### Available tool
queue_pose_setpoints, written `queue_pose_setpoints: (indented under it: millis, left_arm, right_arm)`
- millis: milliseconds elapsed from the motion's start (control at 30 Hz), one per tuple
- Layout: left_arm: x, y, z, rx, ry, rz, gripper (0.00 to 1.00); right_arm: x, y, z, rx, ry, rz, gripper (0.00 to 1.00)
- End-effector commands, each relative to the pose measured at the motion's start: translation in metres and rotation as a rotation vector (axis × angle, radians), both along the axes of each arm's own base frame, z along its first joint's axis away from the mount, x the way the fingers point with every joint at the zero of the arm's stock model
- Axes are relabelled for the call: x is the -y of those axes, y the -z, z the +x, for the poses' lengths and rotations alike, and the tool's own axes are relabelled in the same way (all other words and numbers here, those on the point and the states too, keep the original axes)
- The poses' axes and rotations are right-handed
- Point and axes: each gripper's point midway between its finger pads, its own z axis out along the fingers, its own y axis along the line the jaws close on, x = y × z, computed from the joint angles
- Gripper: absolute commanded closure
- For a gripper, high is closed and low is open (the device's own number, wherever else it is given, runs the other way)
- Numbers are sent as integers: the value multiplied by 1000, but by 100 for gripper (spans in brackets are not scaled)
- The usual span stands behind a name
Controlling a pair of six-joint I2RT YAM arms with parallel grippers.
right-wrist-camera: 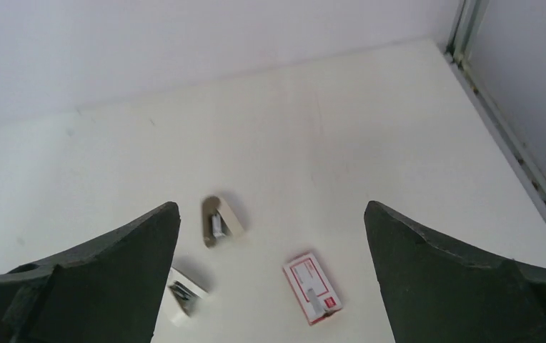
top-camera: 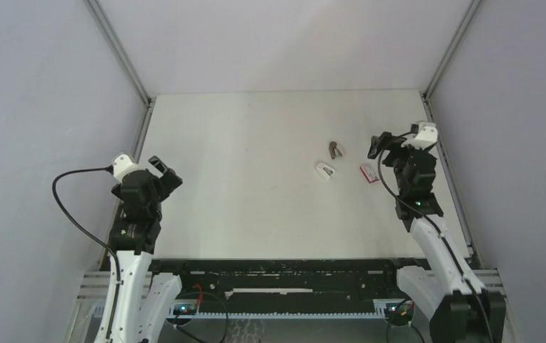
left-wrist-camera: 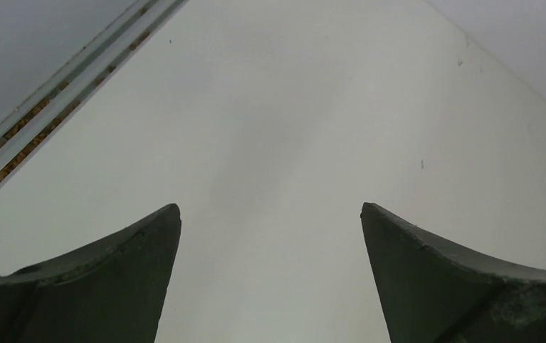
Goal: Load the staples into the stapler
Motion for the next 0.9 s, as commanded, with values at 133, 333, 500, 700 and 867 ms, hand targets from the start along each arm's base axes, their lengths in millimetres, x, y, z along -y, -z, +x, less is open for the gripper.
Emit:
queue_pose_setpoints:
  millis: [133,333,500,700,867]
  left_arm:
    - [29,-8,8,-106,239,41,0]
    - [59,-4,9,-48,427,-15,0]
    - [75,-9,0,14,521,-25,0]
    - [59,-23,-9,96,442,4,0]
    - [61,-26,-11,122,464,1,0]
  right_arm:
    - [-5,16,-39,-66,12,276,0]
    - [-23,14,-52,17,-146,199,0]
    - [0,31,-56,78,26,320,0]
    - [9,60,-48,-104,74,297,3]
    - [7,73,-40,-211,64,274,9]
